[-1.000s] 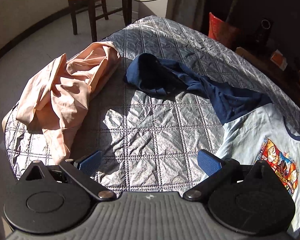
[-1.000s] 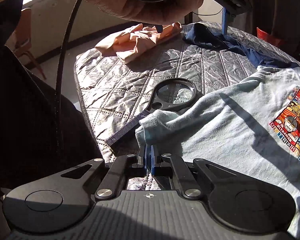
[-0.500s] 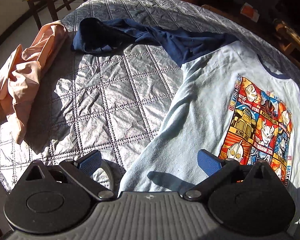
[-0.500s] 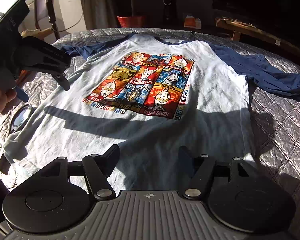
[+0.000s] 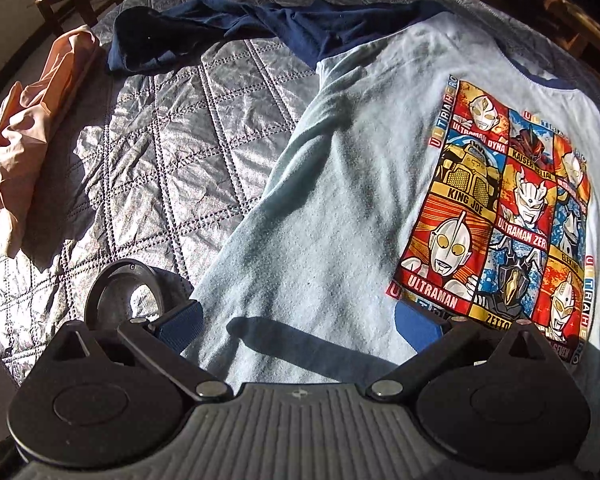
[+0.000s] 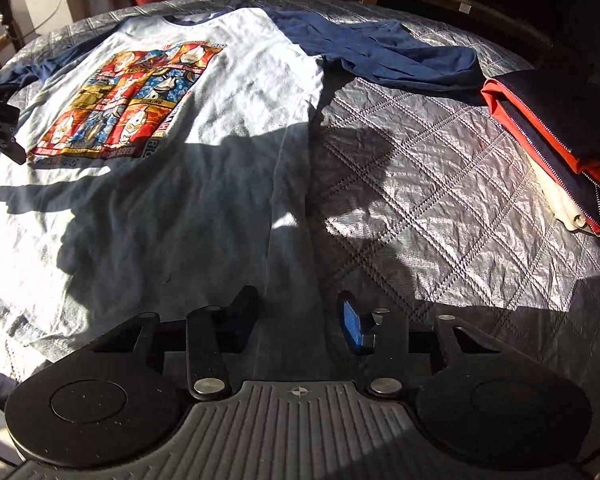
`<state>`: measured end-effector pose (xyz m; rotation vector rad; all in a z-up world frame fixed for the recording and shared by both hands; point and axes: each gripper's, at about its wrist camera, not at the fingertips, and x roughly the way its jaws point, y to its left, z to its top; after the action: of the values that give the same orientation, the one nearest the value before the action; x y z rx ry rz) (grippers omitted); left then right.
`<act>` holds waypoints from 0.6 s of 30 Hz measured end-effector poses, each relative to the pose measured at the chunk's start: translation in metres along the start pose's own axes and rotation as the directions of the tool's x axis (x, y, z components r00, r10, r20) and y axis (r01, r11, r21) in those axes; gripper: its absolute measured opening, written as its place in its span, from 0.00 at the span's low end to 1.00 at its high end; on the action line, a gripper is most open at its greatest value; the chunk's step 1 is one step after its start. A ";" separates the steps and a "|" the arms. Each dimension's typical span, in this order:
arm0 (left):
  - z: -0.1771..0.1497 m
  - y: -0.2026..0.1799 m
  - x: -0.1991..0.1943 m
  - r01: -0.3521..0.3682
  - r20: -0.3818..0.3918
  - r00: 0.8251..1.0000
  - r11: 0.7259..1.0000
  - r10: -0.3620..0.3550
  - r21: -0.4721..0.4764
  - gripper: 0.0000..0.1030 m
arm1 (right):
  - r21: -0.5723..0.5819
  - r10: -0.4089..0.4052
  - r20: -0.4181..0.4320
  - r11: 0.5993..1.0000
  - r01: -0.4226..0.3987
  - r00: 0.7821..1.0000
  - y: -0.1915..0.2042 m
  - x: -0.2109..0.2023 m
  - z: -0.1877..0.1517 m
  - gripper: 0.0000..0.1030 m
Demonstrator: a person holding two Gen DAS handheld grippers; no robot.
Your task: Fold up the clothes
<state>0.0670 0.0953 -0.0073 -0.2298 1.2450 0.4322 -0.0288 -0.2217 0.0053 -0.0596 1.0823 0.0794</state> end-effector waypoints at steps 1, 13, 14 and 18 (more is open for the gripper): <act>-0.001 -0.004 -0.002 -0.010 0.015 1.000 1.000 0.009 0.019 0.99 | 0.007 0.015 -0.007 1.000 -0.015 1.000 -0.002 0.002 0.001 0.52; -0.018 -0.050 0.002 -0.034 0.020 0.999 0.991 0.031 0.127 0.99 | -0.218 0.031 -0.102 0.975 -0.052 0.994 -0.017 -0.014 0.003 0.22; -0.018 -0.050 0.002 -0.036 0.021 0.999 0.991 0.033 0.127 0.99 | -0.176 0.035 -0.049 0.984 -0.043 0.998 -0.028 -0.019 0.015 0.30; -0.015 -0.047 0.001 -0.051 0.032 0.998 0.993 0.048 0.103 0.99 | -0.054 0.002 0.158 0.999 0.006 0.987 -0.072 -0.038 0.072 0.71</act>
<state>0.0743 0.0473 -0.0159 -0.1034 1.2427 0.4109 0.0234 -0.2886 0.0730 -0.1019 0.9215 0.1101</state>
